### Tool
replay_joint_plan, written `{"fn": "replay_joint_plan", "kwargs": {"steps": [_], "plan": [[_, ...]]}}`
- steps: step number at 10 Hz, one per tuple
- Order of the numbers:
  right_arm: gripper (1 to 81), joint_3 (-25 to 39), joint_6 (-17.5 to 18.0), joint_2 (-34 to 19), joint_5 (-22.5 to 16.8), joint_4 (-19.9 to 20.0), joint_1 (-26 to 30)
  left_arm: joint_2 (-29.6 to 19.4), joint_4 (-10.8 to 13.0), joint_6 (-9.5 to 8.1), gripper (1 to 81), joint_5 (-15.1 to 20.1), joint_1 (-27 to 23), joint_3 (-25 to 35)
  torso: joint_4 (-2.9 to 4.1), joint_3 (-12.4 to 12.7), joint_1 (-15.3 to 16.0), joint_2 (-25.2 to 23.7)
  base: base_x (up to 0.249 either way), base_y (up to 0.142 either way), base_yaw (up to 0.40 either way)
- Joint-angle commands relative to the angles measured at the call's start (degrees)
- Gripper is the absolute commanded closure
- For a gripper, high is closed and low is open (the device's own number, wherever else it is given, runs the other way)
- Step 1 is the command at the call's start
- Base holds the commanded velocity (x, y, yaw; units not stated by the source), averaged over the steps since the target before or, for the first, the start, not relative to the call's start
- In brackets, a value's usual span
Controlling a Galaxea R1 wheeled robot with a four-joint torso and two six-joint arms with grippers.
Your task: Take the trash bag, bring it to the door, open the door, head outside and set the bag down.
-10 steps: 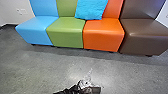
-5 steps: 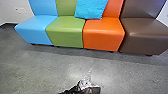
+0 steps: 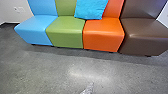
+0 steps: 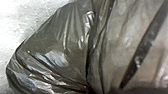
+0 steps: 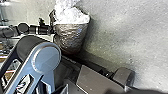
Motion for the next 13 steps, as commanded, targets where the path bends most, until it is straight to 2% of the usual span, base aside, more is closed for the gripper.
{"fn": "replay_joint_plan", "kwargs": {"steps": [1, 5, 7, 9, 10, 13], "plan": [[1.0, -1.40, -0.47, -1.80, -4.03, 1.86, 0.87, -3.41, 0.61, 0.30, 81.1, 4.57, -3.37, 2.86, 0.00, 5.42, -3.56, 5.51, 0.000, 0.000, 0.000], [1.0, -8.17, -1.00, 4.26, 0.98, 1.86, -6.43, -4.29, 0.70, 0.30, 81.1, 4.57, -2.49, 2.95, 0.00, 13.18, -8.59, 13.49, 0.000, 0.000, 0.000], [1.0, -11.51, -3.28, 7.78, 3.70, 1.86, -9.76, -4.98, 1.05, 0.39, 81.1, 4.57, -1.70, 2.78, 0.00, 15.06, -11.23, 17.53, 0.000, 0.000, 0.000], [1.0, -15.03, -5.04, 11.20, 4.32, 1.86, -12.31, -5.87, 1.22, 0.57, 81.1, 4.48, -0.73, 2.77, 0.00, 16.83, -14.03, 21.88, 0.000, 0.000, 0.000], [1.0, -16.43, -5.22, 12.70, 4.76, 1.86, -13.20, -6.22, 1.31, 0.65, 81.1, 4.48, -0.21, 2.69, 0.00, 14.77, -15.41, 24.00, 0.000, 0.000, 0.000], [1.0, -18.46, -7.41, 14.64, 7.83, 1.86, -16.36, -7.97, 1.49, 0.92, 81.1, 4.57, 1.46, 2.95, 0.00, 15.72, -19.34, 30.10, 0.000, 0.000, 0.000]]}}
